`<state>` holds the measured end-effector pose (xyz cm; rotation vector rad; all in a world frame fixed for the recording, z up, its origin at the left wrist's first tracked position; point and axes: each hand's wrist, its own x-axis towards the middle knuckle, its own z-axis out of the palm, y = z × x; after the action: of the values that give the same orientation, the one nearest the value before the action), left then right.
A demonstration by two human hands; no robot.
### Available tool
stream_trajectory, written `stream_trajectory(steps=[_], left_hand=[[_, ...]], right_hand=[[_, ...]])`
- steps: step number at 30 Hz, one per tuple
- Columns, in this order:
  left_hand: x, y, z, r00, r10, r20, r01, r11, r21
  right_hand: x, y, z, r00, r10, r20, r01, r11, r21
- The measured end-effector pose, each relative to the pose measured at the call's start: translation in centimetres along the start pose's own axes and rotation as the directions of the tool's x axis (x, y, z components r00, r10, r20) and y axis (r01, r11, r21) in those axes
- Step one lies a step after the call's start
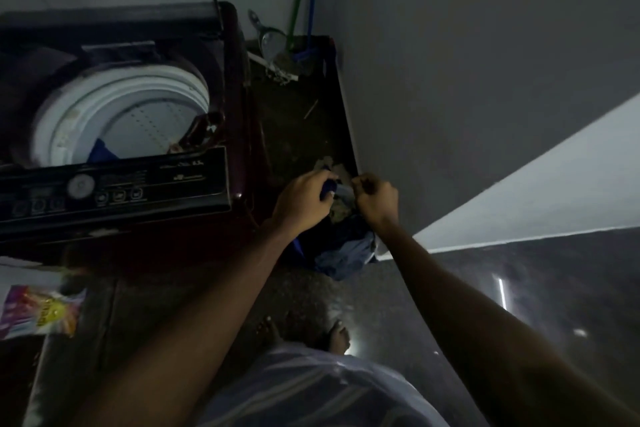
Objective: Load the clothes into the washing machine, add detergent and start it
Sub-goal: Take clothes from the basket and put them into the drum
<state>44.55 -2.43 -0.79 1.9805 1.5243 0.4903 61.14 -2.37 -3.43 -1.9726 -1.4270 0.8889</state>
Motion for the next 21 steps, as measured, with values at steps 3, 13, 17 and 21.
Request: stream_trajectory(steps=[3, 13, 17, 21], left_hand=[[0.1, -1.0, 2.8, 0.996, -0.048, 0.070, 0.050, 0.999, -0.017], [1.5, -12.5, 17.3, 0.959, -0.152, 0.240, 0.132, 0.986, 0.097], [2.4, -17.5, 23.7, 0.942, -0.212, 0.259, 0.196, 0.977, 0.085], [3.0, -21.1, 28.5, 0.917, -0.254, 0.309, 0.237, 0.967, 0.091]], right_hand=[[0.0, 2.8, 0.4, 0.999, 0.028, 0.037, -0.027, 0.999, -0.043], [3.0, 17.2, 9.5, 0.954, 0.121, 0.274, -0.043, 0.960, -0.276], [4.2, 23.2, 14.0, 0.914, 0.102, 0.392, 0.095, 0.887, -0.451], [5.3, 27.2, 17.4, 0.921, 0.020, 0.390, 0.237, 0.765, -0.598]])
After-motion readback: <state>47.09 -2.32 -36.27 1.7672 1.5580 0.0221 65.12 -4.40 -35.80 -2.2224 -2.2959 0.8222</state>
